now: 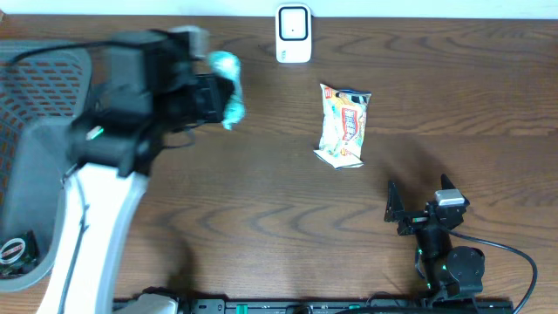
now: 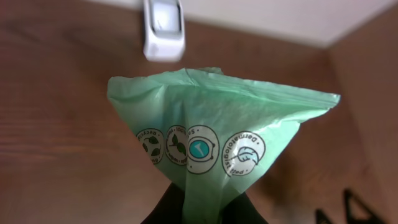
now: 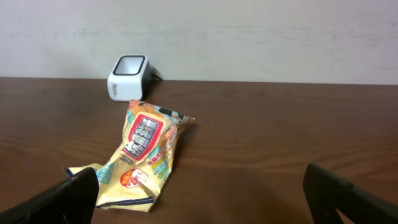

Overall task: Scan the item barcode
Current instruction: 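Carry the green wipes pack to the scanner beside the snack bag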

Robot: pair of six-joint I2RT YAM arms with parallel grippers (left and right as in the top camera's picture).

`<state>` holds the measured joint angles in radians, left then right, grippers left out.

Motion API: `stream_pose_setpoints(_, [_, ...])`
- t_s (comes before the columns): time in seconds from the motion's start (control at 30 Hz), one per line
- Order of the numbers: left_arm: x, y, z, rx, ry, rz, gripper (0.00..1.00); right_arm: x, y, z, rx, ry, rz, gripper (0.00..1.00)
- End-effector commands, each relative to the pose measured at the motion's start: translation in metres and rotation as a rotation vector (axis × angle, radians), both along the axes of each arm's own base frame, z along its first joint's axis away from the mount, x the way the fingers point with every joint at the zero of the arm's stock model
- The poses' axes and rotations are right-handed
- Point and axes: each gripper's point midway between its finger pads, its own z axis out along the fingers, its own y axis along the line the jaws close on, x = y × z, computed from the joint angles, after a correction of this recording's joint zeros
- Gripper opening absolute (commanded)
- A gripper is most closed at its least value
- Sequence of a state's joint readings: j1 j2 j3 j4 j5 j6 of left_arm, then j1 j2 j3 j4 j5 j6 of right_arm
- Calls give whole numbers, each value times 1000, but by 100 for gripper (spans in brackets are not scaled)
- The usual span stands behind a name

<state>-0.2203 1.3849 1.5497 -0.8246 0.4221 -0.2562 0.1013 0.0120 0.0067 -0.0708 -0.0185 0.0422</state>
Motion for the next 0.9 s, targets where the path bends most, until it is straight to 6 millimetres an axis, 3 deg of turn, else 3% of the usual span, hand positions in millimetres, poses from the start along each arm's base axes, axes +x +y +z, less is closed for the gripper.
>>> stream_pose_setpoints(0.0, [19, -23, -47, 116, 68, -50, 8, 0, 2, 0, 13, 1, 6, 99])
stream_pose_setpoints(0.23, [45, -75, -143, 195, 219, -138, 8, 0, 2, 0, 13, 1, 5, 99])
stream_pose_setpoints(0.43, [66, -109, -204, 172, 279, -124, 8, 0, 2, 0, 13, 1, 5, 99])
stream_pose_setpoints(0.5, [71, -116, -219, 150, 305, -95, 22, 0, 2, 0, 13, 1, 5, 99])
stream_pose_setpoints(0.57, [73, -122, -230, 129, 332, -65, 42, 0, 2, 0, 13, 1, 5, 99])
stream_pose_setpoints(0.6, [73, -124, -235, 124, 343, -57, 46, 0, 2, 0, 13, 1, 5, 99])
stream_pose_setpoints(0.73, [71, -130, -236, 123, 342, -65, 56, 0, 2, 0, 13, 1, 6, 99])
stream_pose_setpoints(0.87, [71, -131, -221, 107, 315, -69, 58, 0, 2, 0, 13, 1, 5, 99])
